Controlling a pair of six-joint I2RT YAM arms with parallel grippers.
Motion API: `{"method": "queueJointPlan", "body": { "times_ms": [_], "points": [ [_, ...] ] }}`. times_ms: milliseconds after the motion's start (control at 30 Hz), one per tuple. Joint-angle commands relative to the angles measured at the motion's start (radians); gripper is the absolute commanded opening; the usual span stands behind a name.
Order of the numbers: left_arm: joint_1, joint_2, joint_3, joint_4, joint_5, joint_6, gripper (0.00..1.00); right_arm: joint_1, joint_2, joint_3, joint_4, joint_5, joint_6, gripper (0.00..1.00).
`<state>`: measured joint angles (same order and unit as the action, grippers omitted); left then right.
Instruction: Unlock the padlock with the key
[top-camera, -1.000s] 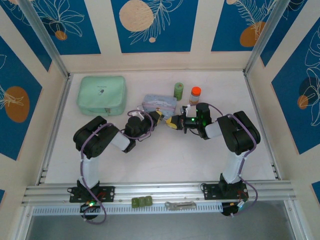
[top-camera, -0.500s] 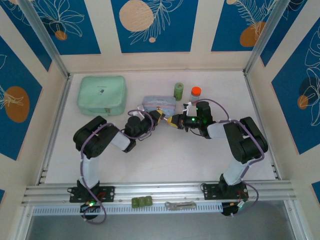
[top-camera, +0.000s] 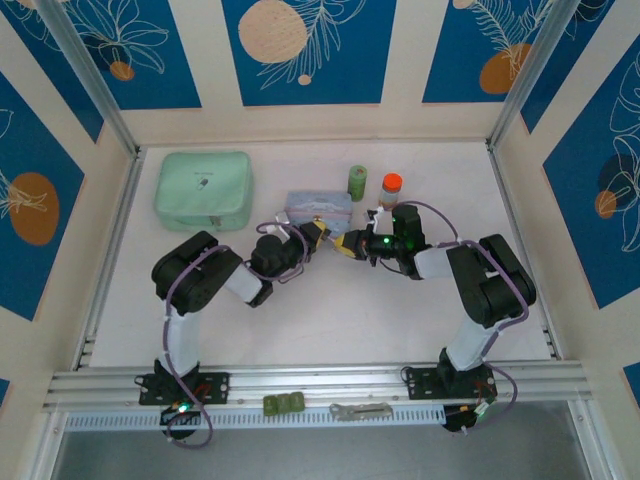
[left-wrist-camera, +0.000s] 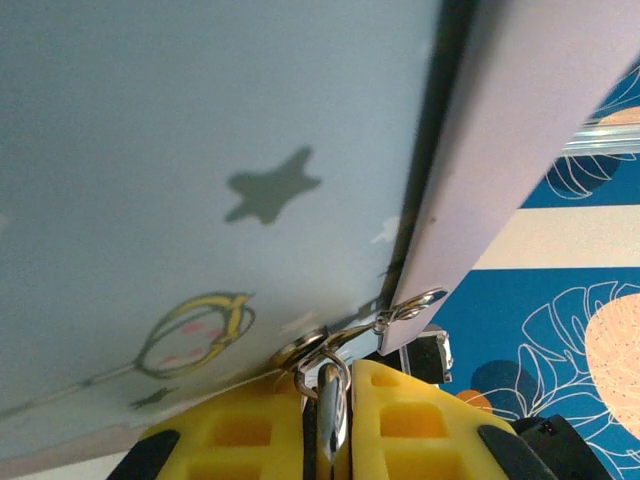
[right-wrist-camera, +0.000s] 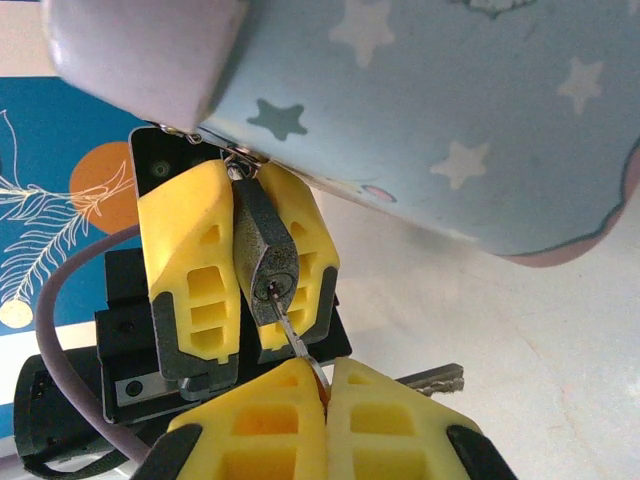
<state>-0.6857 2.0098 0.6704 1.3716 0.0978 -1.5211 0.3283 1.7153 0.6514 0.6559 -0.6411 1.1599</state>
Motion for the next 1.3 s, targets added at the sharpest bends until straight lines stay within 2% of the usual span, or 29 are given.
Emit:
{"method": "queueJointPlan", "body": {
  "times_ms": [0,400,900,1267],
  "points": [
    [-0.120,0.024,-0.003,0.037,0.207,0.007,0.00,0.046,-0.058,0.024,0.126,0.005,0.003,0.00],
    [-0.100,0.016,-0.022,0.030,0.214,0.012,0.00,0.042,-0.091,0.002,0.116,-0.017,-0.017,0.00],
    [-0.135,0.009,-0.019,0.014,0.235,0.004,0.00,0.054,-0.032,0.128,0.114,-0.002,-0.060,0.00],
    [-0.087,0.018,-0.051,0.021,0.174,0.005,0.00,0.012,-0.155,0.036,-0.076,0.036,-0.146,0.00]
  ]
}}
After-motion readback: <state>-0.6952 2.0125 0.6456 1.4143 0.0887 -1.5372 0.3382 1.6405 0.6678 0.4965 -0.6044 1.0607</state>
